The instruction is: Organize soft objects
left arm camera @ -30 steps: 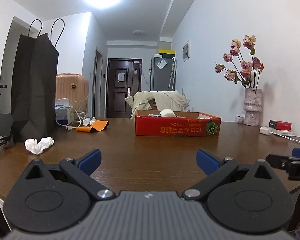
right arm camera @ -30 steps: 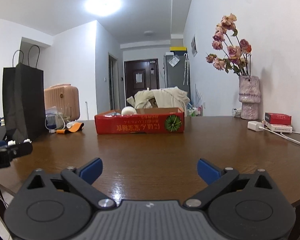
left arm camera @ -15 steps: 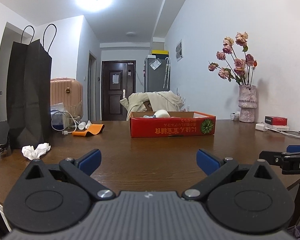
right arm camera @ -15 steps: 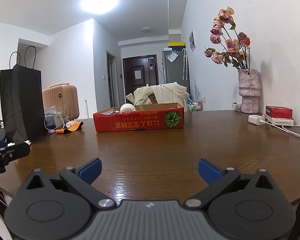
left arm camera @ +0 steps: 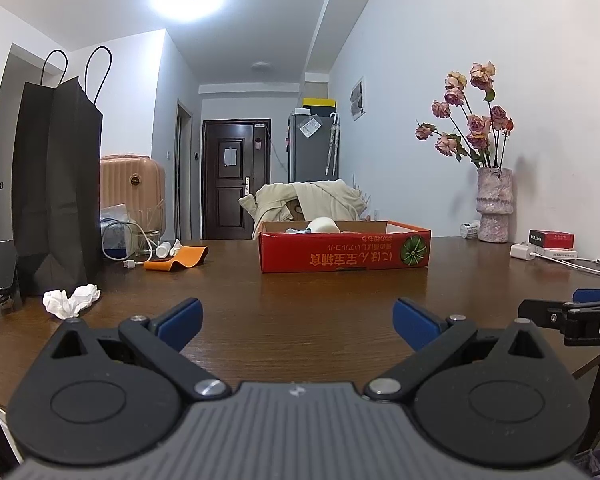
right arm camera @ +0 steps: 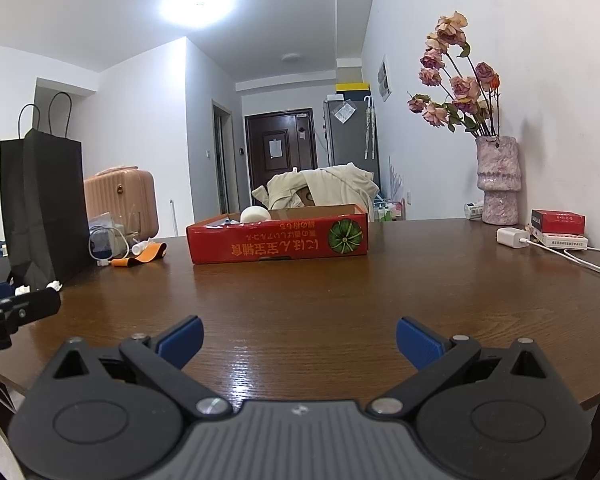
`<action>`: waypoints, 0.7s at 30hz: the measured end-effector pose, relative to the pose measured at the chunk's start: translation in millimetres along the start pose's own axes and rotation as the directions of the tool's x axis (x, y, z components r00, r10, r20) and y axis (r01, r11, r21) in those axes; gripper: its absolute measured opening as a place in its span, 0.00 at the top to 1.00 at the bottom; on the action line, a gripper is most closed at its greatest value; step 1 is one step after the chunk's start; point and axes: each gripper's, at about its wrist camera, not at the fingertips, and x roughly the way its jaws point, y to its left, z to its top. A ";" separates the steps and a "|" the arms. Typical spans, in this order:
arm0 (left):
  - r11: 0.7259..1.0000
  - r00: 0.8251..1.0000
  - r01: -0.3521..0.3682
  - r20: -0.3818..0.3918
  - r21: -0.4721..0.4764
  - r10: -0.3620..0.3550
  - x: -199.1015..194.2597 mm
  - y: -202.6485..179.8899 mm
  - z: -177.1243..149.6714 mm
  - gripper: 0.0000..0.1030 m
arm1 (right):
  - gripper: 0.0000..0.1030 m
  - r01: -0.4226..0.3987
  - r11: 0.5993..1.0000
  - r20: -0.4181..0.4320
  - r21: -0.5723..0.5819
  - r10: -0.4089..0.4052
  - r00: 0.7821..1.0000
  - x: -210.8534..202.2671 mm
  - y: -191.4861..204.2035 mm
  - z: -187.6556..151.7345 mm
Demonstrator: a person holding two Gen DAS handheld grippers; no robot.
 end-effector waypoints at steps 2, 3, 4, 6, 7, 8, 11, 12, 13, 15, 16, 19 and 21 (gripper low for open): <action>1.000 1.000 0.001 0.000 0.001 -0.001 0.1 -0.4 0.6 0.00 | 0.00 0.001 1.000 0.000 -0.001 -0.001 1.000 -0.1 0.2 -0.2; 1.000 1.000 0.000 -0.001 0.000 0.000 0.1 -0.6 0.5 0.00 | 0.00 0.001 1.000 0.001 0.000 -0.001 1.000 0.0 0.1 -0.1; 1.000 1.000 0.001 -0.003 0.000 -0.001 0.1 -0.7 0.6 0.00 | 0.00 0.002 1.000 0.000 0.000 -0.002 1.000 0.3 0.0 -0.3; 1.000 1.000 0.001 -0.002 0.001 -0.001 0.2 -0.8 0.8 0.00 | 0.00 0.002 1.000 -0.002 0.001 -0.002 1.000 0.3 -0.7 0.2; 1.000 1.000 0.002 -0.002 0.001 -0.002 0.2 -0.9 0.7 0.00 | 0.00 0.003 1.000 -0.002 0.002 -0.003 1.000 0.3 -0.8 0.1; 1.000 1.000 0.001 -0.002 0.002 -0.001 0.1 -1.0 0.7 0.00 | 0.00 0.004 1.000 -0.002 0.003 -0.004 1.000 0.1 -0.9 -0.2; 1.000 1.000 0.001 -0.002 0.001 -0.001 0.4 -0.9 1.2 0.00 | 0.00 0.004 1.000 0.000 0.003 -0.004 1.000 -0.1 -1.0 0.1; 1.000 1.000 0.001 -0.001 0.001 -0.001 0.4 -0.9 1.2 0.00 | 0.00 0.005 1.000 0.001 0.002 -0.005 1.000 0.0 -1.0 0.1; 1.000 1.000 0.002 -0.001 0.002 -0.002 0.4 -0.9 1.1 0.00 | 0.00 0.006 1.000 0.002 0.002 -0.006 1.000 -0.4 -0.7 -0.1; 1.000 1.000 0.006 -0.003 0.003 -0.006 0.9 -0.2 1.2 0.00 | 0.00 0.002 1.000 0.003 0.001 -0.002 1.000 -0.8 -0.5 -0.5; 1.000 1.000 0.005 -0.003 0.003 -0.005 0.9 -0.1 1.1 0.00 | 0.00 0.002 1.000 0.003 0.001 -0.002 1.000 -1.0 -0.5 -0.5; 1.000 1.000 0.007 -0.002 0.004 -0.007 1.0 0.4 1.2 0.00 | 0.00 0.003 1.000 0.003 0.002 -0.003 1.000 -1.0 -0.8 -0.8; 1.000 1.000 0.007 -0.003 0.004 -0.007 1.0 0.3 1.2 0.00 | 0.00 0.003 1.000 0.003 0.002 -0.003 1.000 -1.0 -0.4 -0.8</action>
